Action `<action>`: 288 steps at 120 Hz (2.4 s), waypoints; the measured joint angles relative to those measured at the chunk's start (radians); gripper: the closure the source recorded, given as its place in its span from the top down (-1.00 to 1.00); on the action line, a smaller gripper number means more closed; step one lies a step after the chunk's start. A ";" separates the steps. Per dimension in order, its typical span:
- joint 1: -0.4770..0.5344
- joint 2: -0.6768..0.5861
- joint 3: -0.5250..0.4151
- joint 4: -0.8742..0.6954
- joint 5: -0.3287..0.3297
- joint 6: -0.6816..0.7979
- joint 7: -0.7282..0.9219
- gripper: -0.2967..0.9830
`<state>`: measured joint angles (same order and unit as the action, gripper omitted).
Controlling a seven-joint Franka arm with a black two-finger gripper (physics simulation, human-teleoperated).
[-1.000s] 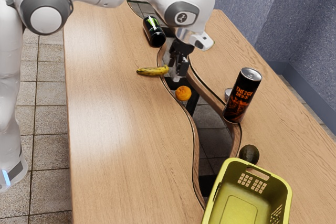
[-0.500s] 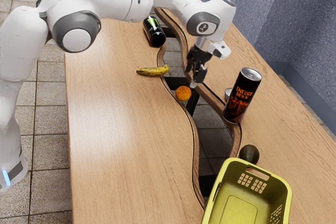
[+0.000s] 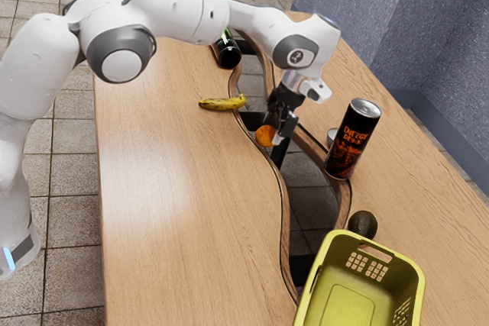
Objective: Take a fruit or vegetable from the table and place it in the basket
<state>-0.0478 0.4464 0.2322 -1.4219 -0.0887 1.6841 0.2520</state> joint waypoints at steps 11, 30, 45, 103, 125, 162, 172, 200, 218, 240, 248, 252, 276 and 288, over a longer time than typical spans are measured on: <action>-0.001 0.001 -0.004 -0.016 -0.009 0.003 0.001 0.54; -0.001 0.001 -0.005 -0.040 -0.017 0.003 0.003 0.54; -0.001 0.001 -0.005 -0.042 -0.019 0.001 0.004 0.26; -0.019 -0.309 -0.045 -0.326 0.039 -0.001 -0.041 -0.11; -0.024 -0.557 -0.175 -0.391 0.102 -0.021 -0.093 -0.10; -0.011 -0.353 -0.356 0.180 0.178 -0.091 -0.148 -0.10; -0.019 -0.294 -0.426 0.256 0.185 -0.091 -0.155 -0.11; -0.077 -0.133 -0.624 0.319 0.228 0.014 -0.170 -0.11; -0.195 -0.043 -0.641 0.346 0.253 0.094 -0.179 -0.10; -0.263 0.072 -0.642 0.349 0.261 0.168 -0.188 -0.10; -0.269 0.107 -0.641 0.349 0.262 0.184 -0.192 -0.11; -0.270 0.121 -0.641 0.349 0.262 0.189 -0.193 -0.11; -0.272 0.180 -0.641 0.350 0.257 0.189 -0.201 -0.11; -0.272 0.199 -0.641 0.356 0.257 0.191 -0.204 -0.08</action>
<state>-0.3194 0.6457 -0.4083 -1.0661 0.1678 1.8753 0.0478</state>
